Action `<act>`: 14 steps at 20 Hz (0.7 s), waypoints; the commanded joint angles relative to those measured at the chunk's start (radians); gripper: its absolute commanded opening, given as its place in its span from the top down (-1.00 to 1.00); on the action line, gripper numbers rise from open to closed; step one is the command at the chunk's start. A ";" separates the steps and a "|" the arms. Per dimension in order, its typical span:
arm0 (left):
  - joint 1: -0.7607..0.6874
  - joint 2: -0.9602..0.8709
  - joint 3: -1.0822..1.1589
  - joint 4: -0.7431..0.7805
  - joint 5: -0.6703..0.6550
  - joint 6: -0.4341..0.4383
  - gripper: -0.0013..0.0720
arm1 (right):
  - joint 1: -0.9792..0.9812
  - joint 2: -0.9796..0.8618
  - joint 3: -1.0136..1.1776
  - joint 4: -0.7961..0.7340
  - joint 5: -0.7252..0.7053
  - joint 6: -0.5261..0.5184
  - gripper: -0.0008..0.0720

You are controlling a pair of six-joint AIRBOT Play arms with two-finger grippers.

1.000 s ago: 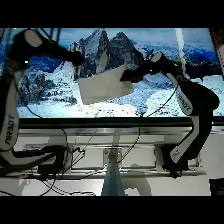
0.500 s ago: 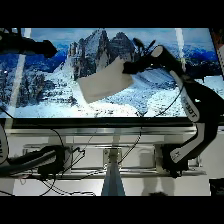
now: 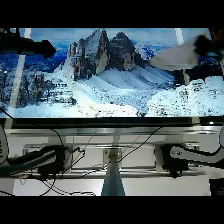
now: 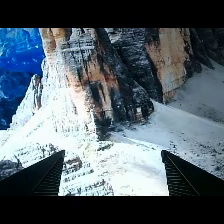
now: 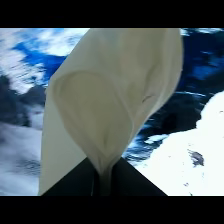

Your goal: Fold the clothes and pants, and hang the long-sleeved shirts on hangers.

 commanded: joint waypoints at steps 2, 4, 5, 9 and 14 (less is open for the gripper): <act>0.001 0.000 0.000 0.001 0.000 0.000 -0.95 | -0.342 0.060 -0.011 -0.195 0.283 0.175 0.94; 0.001 0.000 0.000 0.001 0.000 0.000 -0.95 | -0.463 0.061 -0.045 -0.207 0.344 0.178 0.94; 0.001 0.000 0.000 0.001 0.000 0.000 -0.95 | -0.512 0.061 -0.062 -0.215 0.368 0.172 0.94; 0.001 0.000 0.000 0.001 0.000 0.000 -0.95 | -0.659 0.061 -0.102 -0.232 0.423 0.101 0.94; 0.001 0.000 0.000 0.001 0.000 0.000 -0.95 | -0.715 0.062 -0.102 -0.279 0.510 0.019 0.94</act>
